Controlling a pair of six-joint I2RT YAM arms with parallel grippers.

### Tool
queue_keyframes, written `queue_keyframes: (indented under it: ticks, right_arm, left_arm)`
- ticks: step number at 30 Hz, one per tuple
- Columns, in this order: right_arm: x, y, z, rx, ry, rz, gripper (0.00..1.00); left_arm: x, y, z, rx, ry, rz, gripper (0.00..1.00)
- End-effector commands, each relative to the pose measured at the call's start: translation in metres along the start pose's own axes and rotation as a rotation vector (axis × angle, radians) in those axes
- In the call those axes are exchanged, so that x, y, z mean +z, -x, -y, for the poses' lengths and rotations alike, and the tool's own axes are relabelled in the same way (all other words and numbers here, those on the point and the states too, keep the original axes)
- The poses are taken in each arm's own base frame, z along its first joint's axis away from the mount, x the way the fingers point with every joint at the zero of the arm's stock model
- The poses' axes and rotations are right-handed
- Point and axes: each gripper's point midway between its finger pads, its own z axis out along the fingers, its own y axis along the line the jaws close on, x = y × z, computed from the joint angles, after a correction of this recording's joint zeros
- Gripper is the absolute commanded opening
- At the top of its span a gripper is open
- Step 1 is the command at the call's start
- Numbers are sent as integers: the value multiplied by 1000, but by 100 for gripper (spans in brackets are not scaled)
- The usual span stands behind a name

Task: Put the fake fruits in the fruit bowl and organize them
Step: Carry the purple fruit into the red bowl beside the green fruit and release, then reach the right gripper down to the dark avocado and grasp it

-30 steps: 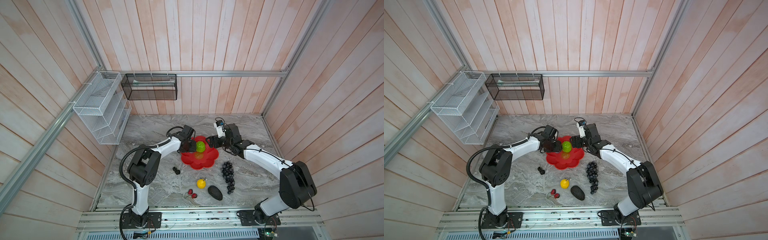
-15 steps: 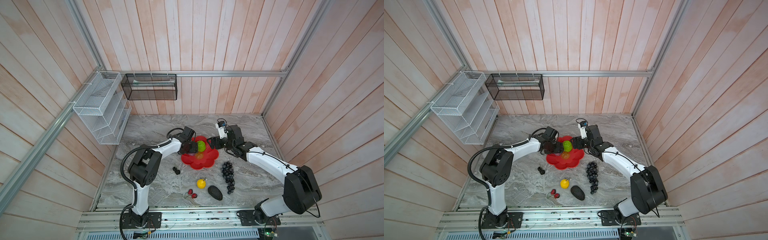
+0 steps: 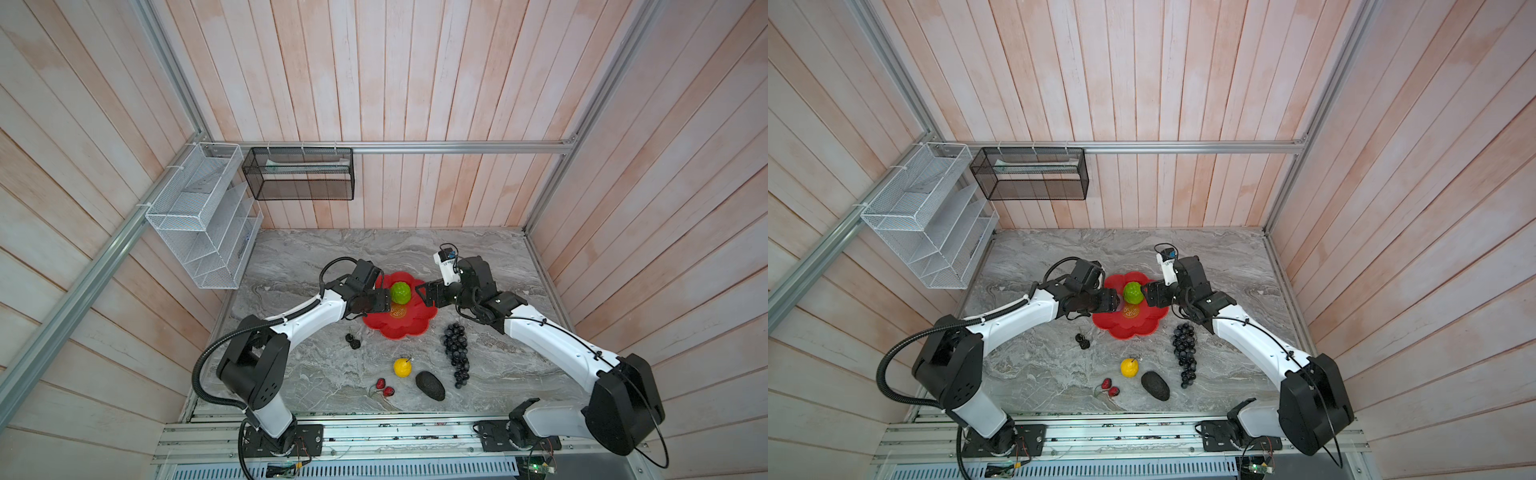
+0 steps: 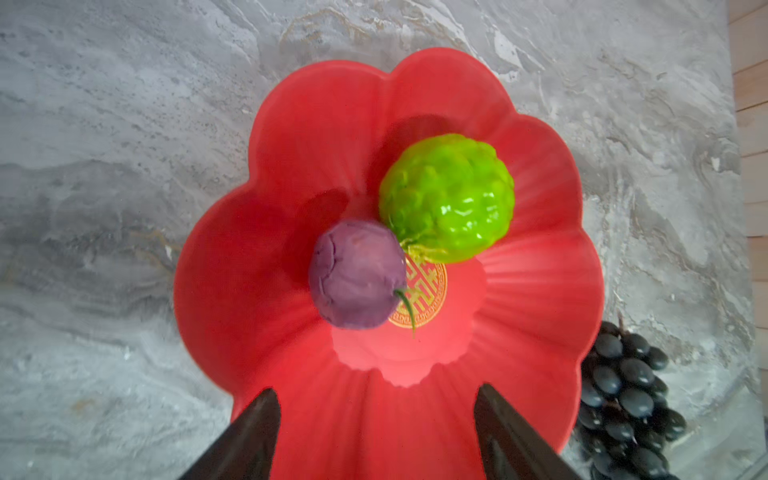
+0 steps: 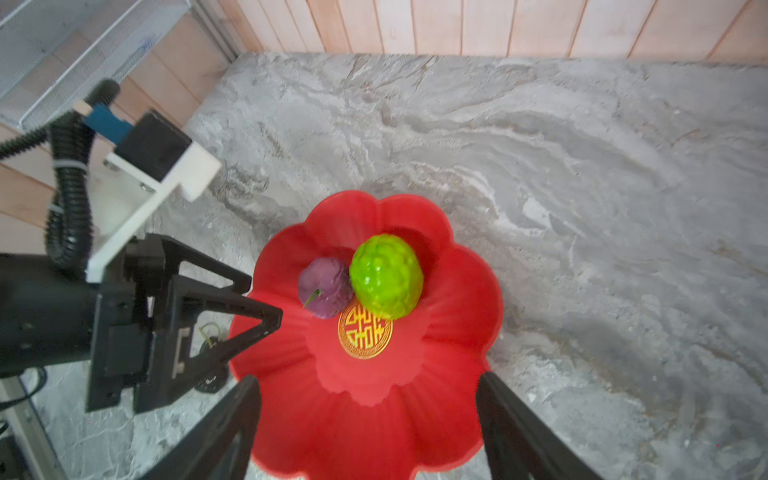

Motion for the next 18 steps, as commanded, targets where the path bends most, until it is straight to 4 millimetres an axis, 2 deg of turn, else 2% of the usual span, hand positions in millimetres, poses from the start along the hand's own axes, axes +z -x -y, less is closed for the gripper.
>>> queue_keyframes:
  ticks: [1, 5, 8, 11, 13, 18]
  right_arm:
    - [-4, -50, -11, -2, -24, -129, 81]
    - [-16, -97, -32, -16, -54, -225, 80]
    - [-29, -137, -35, 37, -99, -316, 78]
    - [-41, -172, -44, 65, -117, -410, 79]
    - [-47, -188, -48, 62, -139, -448, 80]
    - [-56, -222, -40, 41, -210, -564, 83]
  left_arm:
    - [-13, -14, 3, 23, -11, 39, 76]
    - [-33, -27, -1, 25, -17, 73, 76]
    - [-44, -32, -8, 2, -16, 113, 76]
    - [-53, -26, -10, -19, -6, 151, 76]
    - [-56, -19, -7, -24, -11, 171, 76]
    - [-57, -6, 1, -1, -21, 184, 77]
